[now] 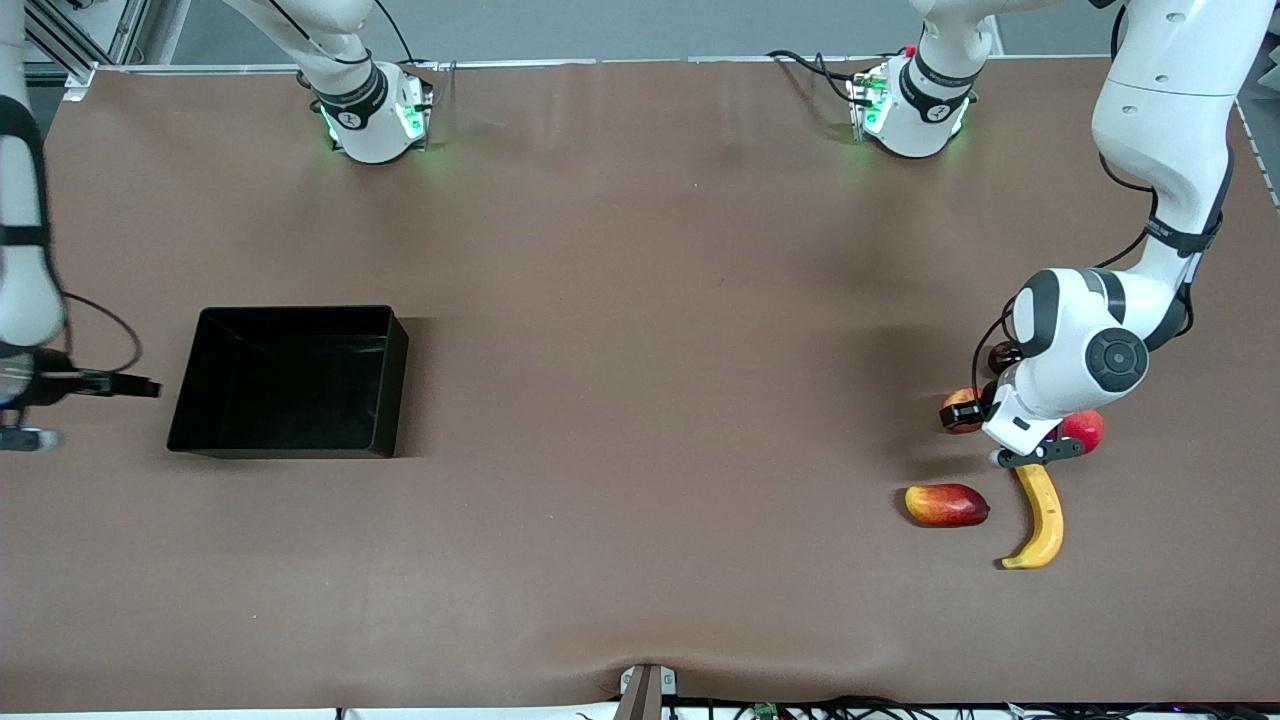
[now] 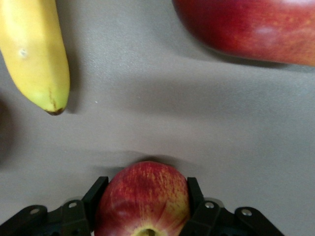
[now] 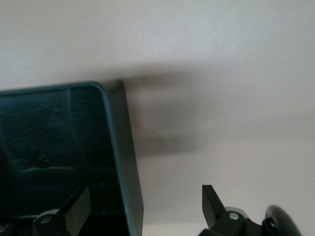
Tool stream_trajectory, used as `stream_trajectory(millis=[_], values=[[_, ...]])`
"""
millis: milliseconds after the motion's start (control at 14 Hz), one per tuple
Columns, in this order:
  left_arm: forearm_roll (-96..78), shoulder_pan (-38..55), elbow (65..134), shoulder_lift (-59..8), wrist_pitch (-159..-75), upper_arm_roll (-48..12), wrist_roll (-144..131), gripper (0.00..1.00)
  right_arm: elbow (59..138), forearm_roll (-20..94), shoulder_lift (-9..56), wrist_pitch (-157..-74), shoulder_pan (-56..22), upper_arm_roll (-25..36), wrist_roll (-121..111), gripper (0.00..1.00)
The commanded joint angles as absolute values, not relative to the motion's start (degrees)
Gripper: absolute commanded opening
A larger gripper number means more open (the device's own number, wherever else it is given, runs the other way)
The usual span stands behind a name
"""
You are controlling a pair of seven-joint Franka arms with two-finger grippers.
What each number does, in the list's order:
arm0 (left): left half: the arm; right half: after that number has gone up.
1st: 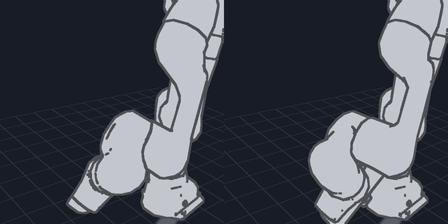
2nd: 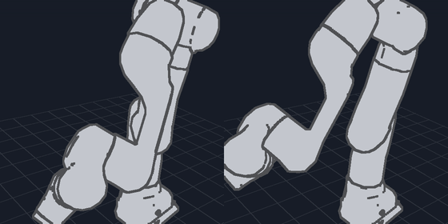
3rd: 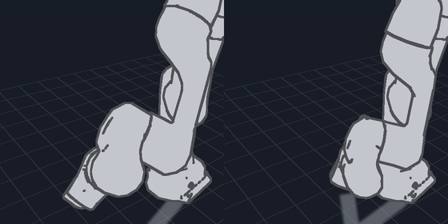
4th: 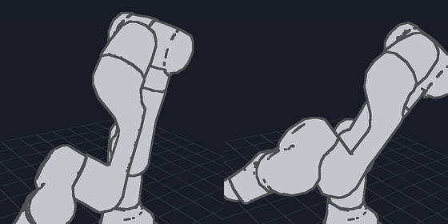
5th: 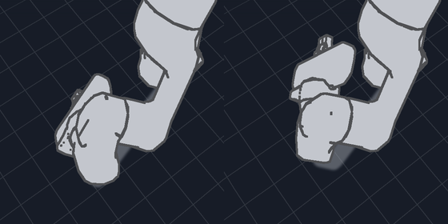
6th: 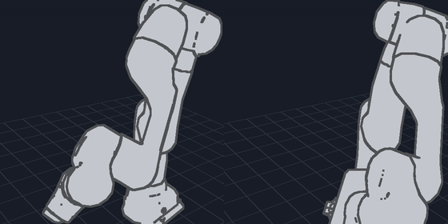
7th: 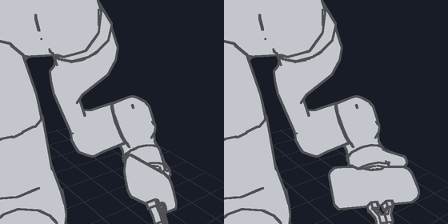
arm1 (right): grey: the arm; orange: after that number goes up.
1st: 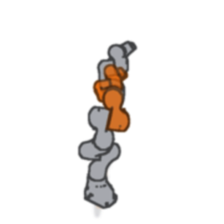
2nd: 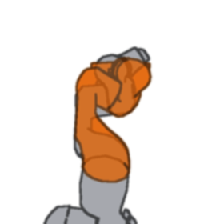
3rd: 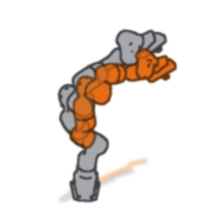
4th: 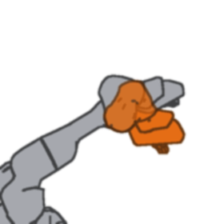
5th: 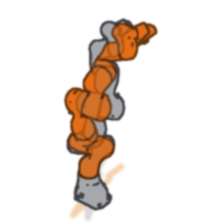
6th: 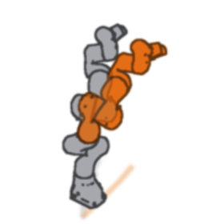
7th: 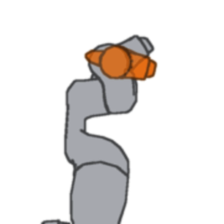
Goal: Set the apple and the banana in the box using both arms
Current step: 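Lift the apple with the left gripper while the right gripper grips the box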
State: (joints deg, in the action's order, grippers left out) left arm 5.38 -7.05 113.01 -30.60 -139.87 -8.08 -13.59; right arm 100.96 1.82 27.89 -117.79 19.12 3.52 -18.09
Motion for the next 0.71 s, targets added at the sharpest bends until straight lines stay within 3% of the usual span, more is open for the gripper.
stream_trajectory(millis=[0, 71, 286, 357, 643], values=[[6.4, -5.5, 112.4, -27.9, -136.2, -8.3, -15.7, 0.0, 109.3, 2.4, 26.4, -124.4, 20.2, 2.5, -19.1, 1.0], [6.4, -4.9, 112.2, -26.6, -135.4, -8.3, -15.7, 0.0, 111.2, 2.5, 26.3, -126.3, 20.1, 2.4, -19.1, 1.0], [6.3, -4.0, 111.0, -22.4, -132.6, -8.4, -16.6, 0.0, 112.0, 4.9, 26.3, -126.6, 20.3, 2.4, -19.1, 0.17], [6.3, -4.0, 110.0, -21.4, -130.3, -8.4, -16.7, 0.0, 112.0, 5.1, 26.3, -126.6, 20.7, 2.4, -19.1, 0.06], [6.4, -4.1, 105.6, -17.2, -120.6, -8.9, -16.1, 0.0, 112.0, 5.2, 24.8, -124.9, 20.4, 2.2, -19.2, 0.0]])
